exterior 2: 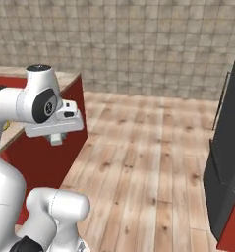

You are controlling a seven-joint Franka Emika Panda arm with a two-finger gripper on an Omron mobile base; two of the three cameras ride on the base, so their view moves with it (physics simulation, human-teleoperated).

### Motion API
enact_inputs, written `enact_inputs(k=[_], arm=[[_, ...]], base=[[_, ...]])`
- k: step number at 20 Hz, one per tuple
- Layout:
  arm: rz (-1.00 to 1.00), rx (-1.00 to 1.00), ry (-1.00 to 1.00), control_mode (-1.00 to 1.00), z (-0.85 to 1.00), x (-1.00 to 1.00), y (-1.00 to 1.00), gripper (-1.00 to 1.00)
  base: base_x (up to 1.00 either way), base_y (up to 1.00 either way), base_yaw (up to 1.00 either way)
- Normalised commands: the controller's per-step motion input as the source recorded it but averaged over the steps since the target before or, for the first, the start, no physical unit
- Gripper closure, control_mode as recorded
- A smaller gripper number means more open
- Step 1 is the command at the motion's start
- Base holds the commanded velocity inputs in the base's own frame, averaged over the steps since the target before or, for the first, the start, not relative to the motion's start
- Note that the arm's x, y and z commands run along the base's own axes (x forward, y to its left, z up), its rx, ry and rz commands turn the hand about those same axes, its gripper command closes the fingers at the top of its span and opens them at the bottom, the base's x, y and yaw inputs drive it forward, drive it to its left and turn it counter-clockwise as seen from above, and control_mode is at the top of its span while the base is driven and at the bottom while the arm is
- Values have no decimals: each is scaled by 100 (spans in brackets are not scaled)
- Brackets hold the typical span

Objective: Pick up the marshmallow and place it in the cup of hot chocolate on the dining counter.

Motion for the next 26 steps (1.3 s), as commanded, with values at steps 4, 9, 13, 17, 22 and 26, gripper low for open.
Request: enact_inputs(k=[4,9,13,17,22,26], arm=[[0,0,0,100,0,0,0,100],[0,0,0,100,0,0,0,100],[0,0,0,100,0,0,0,100],[0,0,0,100,0,0,0,100],[0,0,0,100,0,0,0,100],[0,0,0,100,0,0,0,100]], base=[[100,-100,0],[100,-89,0],[100,-36,0],[100,17,-4],[100,45,-12],[100,47,-7]])
